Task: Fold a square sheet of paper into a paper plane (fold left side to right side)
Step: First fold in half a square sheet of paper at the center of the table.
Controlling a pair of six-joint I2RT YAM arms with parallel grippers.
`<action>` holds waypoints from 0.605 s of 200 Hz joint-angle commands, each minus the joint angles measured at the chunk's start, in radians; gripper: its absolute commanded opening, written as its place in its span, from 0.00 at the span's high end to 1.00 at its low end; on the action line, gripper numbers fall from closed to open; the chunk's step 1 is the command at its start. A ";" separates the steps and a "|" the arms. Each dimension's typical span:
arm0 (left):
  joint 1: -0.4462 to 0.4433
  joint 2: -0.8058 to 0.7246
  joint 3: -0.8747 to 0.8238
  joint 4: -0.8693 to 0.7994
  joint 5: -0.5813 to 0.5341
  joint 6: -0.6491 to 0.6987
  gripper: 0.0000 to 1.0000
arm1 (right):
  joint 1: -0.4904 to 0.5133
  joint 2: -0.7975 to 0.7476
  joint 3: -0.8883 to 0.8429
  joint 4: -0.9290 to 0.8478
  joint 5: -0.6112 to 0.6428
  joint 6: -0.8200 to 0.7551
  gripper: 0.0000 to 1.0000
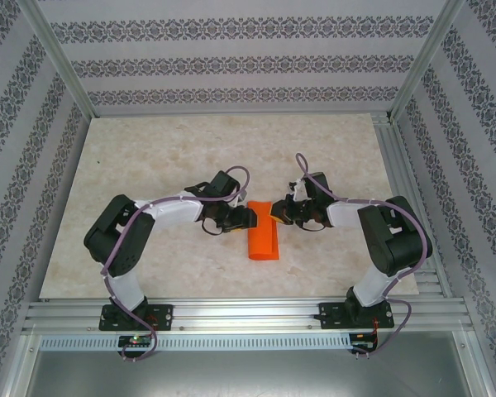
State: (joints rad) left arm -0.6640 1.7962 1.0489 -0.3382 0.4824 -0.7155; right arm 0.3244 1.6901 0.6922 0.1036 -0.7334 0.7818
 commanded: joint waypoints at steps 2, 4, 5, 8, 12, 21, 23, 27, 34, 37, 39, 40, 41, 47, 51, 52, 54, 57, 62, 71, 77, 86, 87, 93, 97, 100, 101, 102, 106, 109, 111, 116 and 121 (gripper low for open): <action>-0.026 0.030 0.039 -0.008 -0.019 -0.004 0.47 | -0.014 -0.007 0.015 -0.005 0.016 -0.030 0.89; -0.027 0.033 0.041 -0.009 -0.020 -0.004 0.47 | -0.015 -0.008 0.014 -0.004 0.015 -0.030 0.89; -0.027 0.033 0.041 -0.010 -0.021 -0.004 0.47 | -0.015 -0.009 0.014 -0.005 0.015 -0.031 0.88; -0.029 0.037 0.043 -0.010 -0.023 -0.006 0.48 | -0.016 -0.010 0.015 -0.005 0.015 -0.030 0.87; -0.031 0.041 0.046 -0.011 -0.025 -0.007 0.48 | -0.018 -0.011 0.014 -0.004 0.015 -0.030 0.86; -0.034 0.047 0.049 -0.013 -0.032 -0.009 0.49 | -0.023 -0.021 0.014 -0.011 0.015 -0.035 0.84; -0.036 0.049 0.049 -0.013 -0.033 -0.009 0.49 | -0.024 -0.022 0.014 -0.012 0.017 -0.036 0.83; -0.036 0.051 0.051 -0.014 -0.033 -0.009 0.49 | -0.027 -0.030 0.013 -0.020 0.018 -0.040 0.81; -0.038 0.054 0.055 -0.016 -0.034 -0.010 0.49 | -0.032 -0.042 0.015 -0.041 0.025 -0.052 0.78; -0.039 0.055 0.056 -0.015 -0.033 -0.011 0.49 | -0.035 -0.048 0.015 -0.053 0.030 -0.060 0.76; -0.039 0.056 0.057 -0.017 -0.035 -0.010 0.50 | -0.038 -0.054 0.016 -0.062 0.034 -0.066 0.76; -0.039 0.056 0.057 -0.017 -0.036 -0.011 0.50 | -0.038 -0.057 0.015 -0.064 0.035 -0.069 0.76; -0.040 0.057 0.057 -0.017 -0.035 -0.012 0.50 | -0.040 -0.060 0.016 -0.071 0.038 -0.072 0.76; -0.041 0.058 0.060 -0.021 -0.037 -0.012 0.50 | -0.046 -0.078 0.019 -0.105 0.053 -0.092 0.74; -0.044 0.059 0.063 -0.024 -0.039 -0.009 0.50 | -0.051 -0.090 0.020 -0.129 0.066 -0.106 0.73; -0.044 0.059 0.064 -0.025 -0.040 -0.009 0.50 | -0.052 -0.093 0.020 -0.135 0.069 -0.110 0.72; -0.045 0.059 0.065 -0.026 -0.039 -0.010 0.50 | -0.055 -0.100 0.020 -0.145 0.074 -0.116 0.72; -0.045 0.061 0.066 -0.029 -0.041 -0.008 0.50 | -0.057 -0.109 0.020 -0.160 0.082 -0.126 0.71; -0.046 0.064 0.069 -0.032 -0.043 -0.007 0.50 | -0.065 -0.125 0.019 -0.181 0.093 -0.138 0.70; -0.049 0.068 0.074 -0.038 -0.046 -0.006 0.50 | -0.076 -0.152 0.014 -0.213 0.109 -0.159 0.69; -0.051 0.071 0.077 -0.042 -0.051 -0.004 0.50 | -0.083 -0.169 0.011 -0.230 0.119 -0.168 0.68; -0.052 0.077 0.081 -0.047 -0.056 -0.004 0.50 | -0.089 -0.192 0.006 -0.253 0.131 -0.180 0.66; -0.052 0.079 0.082 -0.048 -0.056 -0.005 0.50 | -0.090 -0.193 0.005 -0.253 0.132 -0.182 0.66; -0.054 0.081 0.085 -0.049 -0.060 -0.006 0.50 | -0.092 -0.206 0.003 -0.266 0.138 -0.188 0.65; -0.055 0.084 0.087 -0.051 -0.062 -0.007 0.50 | -0.092 -0.211 0.000 -0.270 0.141 -0.191 0.65; -0.056 0.085 0.089 -0.050 -0.062 -0.007 0.50 | -0.094 -0.216 -0.001 -0.274 0.143 -0.195 0.65; -0.056 0.086 0.089 -0.051 -0.062 -0.007 0.50 | -0.094 -0.217 -0.002 -0.276 0.144 -0.195 0.65; -0.056 0.086 0.090 -0.051 -0.063 -0.008 0.50 | -0.094 -0.218 -0.003 -0.276 0.145 -0.196 0.65; -0.058 0.089 0.092 -0.052 -0.063 -0.008 0.50 | -0.094 -0.221 -0.004 -0.280 0.148 -0.200 0.65; -0.059 0.091 0.094 -0.054 -0.063 -0.007 0.50 | -0.094 -0.224 -0.006 -0.283 0.149 -0.201 0.65; -0.060 0.092 0.096 -0.056 -0.063 -0.006 0.50 | -0.094 -0.226 -0.006 -0.285 0.150 -0.202 0.65; -0.063 0.095 0.103 -0.065 -0.065 -0.002 0.50 | -0.096 -0.225 -0.009 -0.287 0.150 -0.204 0.65; -0.067 0.099 0.109 -0.075 -0.070 0.001 0.50 | -0.095 -0.225 -0.011 -0.285 0.150 -0.205 0.65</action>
State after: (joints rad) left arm -0.7078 1.8629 1.1191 -0.3676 0.4370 -0.7158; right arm 0.2329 1.4822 0.6922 -0.1246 -0.6228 0.6312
